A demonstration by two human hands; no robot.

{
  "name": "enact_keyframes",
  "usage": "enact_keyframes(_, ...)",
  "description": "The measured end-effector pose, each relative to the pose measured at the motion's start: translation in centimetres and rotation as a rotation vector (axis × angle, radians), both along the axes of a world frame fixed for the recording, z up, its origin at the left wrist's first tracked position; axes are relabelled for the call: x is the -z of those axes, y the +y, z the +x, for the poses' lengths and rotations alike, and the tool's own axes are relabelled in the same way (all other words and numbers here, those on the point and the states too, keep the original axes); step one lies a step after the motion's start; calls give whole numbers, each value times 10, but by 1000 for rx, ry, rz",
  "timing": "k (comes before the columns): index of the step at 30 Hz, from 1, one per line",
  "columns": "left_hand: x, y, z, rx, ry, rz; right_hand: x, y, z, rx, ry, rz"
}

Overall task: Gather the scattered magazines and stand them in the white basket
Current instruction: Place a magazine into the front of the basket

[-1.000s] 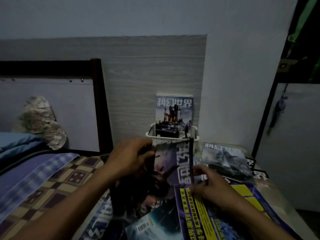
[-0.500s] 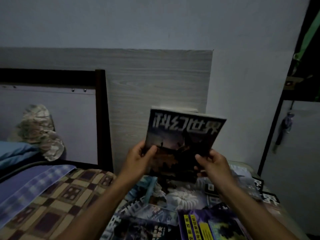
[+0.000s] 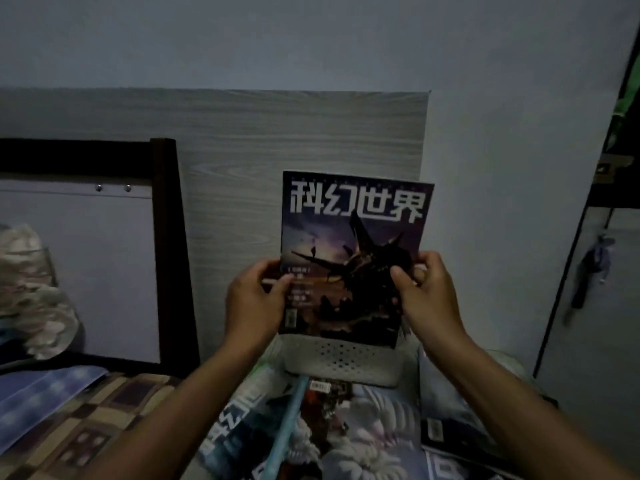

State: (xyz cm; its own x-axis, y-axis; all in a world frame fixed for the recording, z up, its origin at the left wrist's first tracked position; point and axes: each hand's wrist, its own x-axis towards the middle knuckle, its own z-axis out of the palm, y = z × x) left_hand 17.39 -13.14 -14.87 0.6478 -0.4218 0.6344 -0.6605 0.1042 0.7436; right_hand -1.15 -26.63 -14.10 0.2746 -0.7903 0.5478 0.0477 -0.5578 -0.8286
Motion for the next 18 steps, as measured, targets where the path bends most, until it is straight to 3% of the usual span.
enact_keyframes(7, 24, -83, 39, -97, 5, 133, 20, -68, 49, 141, 95, 60)
enact_keyframes(11, 66, -104, 59, -123, -147, 316, 58, -91, 57, 260, 190, -3)
enact_keyframes(18, 90, -116, 67, -66, -115, 303, 77, -109, 63, 300, 79, 167)
